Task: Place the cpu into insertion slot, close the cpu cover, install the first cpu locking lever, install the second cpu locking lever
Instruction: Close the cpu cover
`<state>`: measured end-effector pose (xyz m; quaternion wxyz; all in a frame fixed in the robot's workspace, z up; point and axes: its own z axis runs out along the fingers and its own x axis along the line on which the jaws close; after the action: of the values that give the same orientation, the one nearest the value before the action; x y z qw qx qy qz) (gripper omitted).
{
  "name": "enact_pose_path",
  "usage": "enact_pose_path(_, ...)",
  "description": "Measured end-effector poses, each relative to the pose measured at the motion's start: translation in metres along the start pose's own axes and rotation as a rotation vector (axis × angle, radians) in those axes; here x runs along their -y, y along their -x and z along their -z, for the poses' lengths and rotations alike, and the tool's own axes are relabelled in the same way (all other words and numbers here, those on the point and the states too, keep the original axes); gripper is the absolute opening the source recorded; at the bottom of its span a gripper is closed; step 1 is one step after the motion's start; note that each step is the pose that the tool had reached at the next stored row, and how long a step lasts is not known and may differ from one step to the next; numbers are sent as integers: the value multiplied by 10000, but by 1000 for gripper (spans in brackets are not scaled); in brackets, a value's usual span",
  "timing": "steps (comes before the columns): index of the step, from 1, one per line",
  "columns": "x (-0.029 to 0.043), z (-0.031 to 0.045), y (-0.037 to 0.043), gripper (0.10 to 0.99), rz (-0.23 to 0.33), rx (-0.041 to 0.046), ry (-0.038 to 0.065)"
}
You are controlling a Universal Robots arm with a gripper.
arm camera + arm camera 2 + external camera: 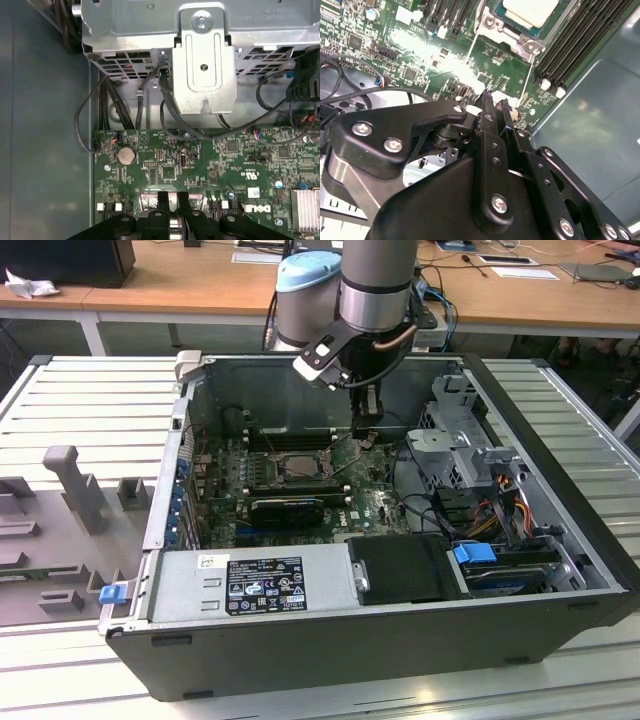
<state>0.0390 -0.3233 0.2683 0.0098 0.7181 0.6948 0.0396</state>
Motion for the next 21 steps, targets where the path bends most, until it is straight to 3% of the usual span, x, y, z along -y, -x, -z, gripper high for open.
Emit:
enact_pose_path(5, -126, -65, -2, 212, 9, -1, -1)
enact_pose_path(15, -236, -156, -4, 212, 13, 5, 0)
enact_pose_path(18, -212, -223, 0, 212, 33, 3, -16)
enact_pose_path(21, -135, -222, 3, 212, 43, -2, -48)
